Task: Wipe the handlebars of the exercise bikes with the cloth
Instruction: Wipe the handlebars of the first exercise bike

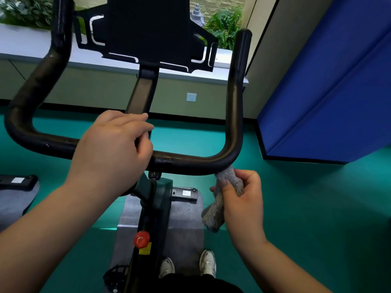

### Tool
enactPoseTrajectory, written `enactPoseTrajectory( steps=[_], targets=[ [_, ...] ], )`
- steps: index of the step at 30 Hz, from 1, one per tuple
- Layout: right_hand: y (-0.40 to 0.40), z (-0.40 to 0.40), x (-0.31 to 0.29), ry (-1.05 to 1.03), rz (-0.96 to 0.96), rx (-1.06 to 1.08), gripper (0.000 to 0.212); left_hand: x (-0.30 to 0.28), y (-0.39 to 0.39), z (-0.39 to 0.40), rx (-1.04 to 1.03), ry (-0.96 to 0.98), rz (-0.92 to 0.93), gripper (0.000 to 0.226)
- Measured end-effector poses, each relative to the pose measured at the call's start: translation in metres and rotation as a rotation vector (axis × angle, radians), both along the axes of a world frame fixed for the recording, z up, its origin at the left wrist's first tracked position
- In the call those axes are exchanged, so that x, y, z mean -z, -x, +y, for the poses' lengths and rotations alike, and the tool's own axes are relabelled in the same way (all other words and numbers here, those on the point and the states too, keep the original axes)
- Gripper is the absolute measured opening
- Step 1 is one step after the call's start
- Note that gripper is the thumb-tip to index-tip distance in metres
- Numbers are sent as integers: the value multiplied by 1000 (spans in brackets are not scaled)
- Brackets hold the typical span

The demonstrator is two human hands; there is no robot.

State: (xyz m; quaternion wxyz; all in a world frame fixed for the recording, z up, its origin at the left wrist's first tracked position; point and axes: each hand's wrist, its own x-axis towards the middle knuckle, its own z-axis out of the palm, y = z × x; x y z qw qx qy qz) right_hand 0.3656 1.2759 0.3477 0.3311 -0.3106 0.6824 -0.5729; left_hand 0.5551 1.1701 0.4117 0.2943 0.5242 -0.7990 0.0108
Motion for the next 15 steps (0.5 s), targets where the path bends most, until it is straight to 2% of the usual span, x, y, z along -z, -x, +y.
enactPoseTrajectory(
  steps=[7, 10, 12, 15],
  targets=[
    [-23, -2, 8, -29, -73, -98, 24, 1, 0, 0, -5, -7, 4, 31],
    [-14, -7, 7, -12, -60, -31, 25, 1, -1, 0, -6, -5, 3, 31],
    [-8, -12, 4, 12, -125, 13, 21, 2, -1, 0, -5, 0, -1, 30],
    [-16, -13, 6, -34, -120, -56, 20, 2, -2, -1, 0, -1, 0, 31]
  ],
)
